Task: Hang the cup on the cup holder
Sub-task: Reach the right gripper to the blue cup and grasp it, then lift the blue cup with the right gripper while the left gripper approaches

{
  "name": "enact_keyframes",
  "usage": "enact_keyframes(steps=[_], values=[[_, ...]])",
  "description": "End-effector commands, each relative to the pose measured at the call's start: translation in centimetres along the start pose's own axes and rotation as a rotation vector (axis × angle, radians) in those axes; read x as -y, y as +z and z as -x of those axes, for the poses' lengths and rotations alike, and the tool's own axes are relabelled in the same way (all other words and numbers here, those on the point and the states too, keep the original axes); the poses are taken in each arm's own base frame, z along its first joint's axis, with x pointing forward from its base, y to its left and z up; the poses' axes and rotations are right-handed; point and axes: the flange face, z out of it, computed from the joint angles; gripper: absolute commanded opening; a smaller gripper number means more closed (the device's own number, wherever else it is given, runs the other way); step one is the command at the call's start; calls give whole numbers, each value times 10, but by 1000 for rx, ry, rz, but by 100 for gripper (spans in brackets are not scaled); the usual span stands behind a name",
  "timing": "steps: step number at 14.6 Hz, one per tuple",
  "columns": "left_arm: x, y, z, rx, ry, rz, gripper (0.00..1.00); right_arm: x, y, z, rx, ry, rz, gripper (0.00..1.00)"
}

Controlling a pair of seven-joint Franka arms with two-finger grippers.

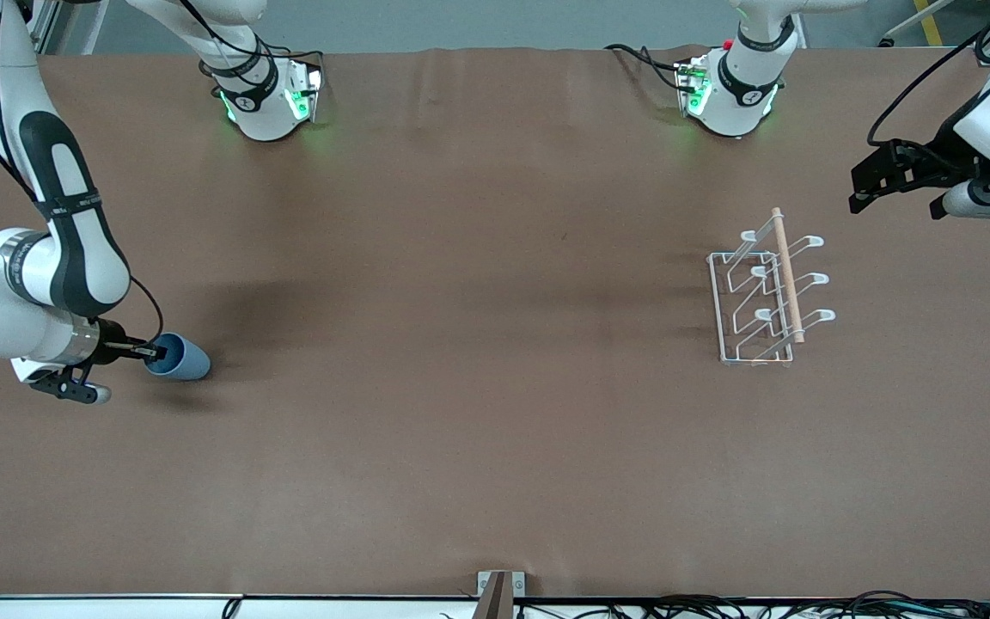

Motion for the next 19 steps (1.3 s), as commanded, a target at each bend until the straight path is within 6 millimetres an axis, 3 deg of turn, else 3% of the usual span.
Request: enact_keyframes(steps=[1, 4, 6, 11, 12, 15, 17, 18, 19], values=[[-1, -5, -2, 3, 13, 14, 100, 18, -41, 8, 31, -25, -22, 1], [-1, -4, -2, 4, 14, 15, 100, 55, -82, 22, 97, -81, -66, 0], [0, -4, -3, 4, 14, 15, 100, 93, -100, 28, 136, -115, -130, 0], [-13, -3, -2, 8, 29, 61, 100, 205, -104, 55, 215, -115, -449, 0], [-24, -3, -1, 8, 46, 69, 100, 230, -103, 63, 241, -113, -514, 0], [-76, -6, 5, -2, 135, 112, 100, 278, -108, 78, 311, -39, -725, 0], [-133, -8, 13, -41, 236, 130, 100, 321, -109, 94, 327, -44, -808, 0], [-171, -10, 21, -69, 301, 137, 100, 336, -113, 98, 334, -28, -863, 0], [-195, -8, 25, -84, 337, 149, 100, 346, -113, 101, 354, -7, -928, 0]])
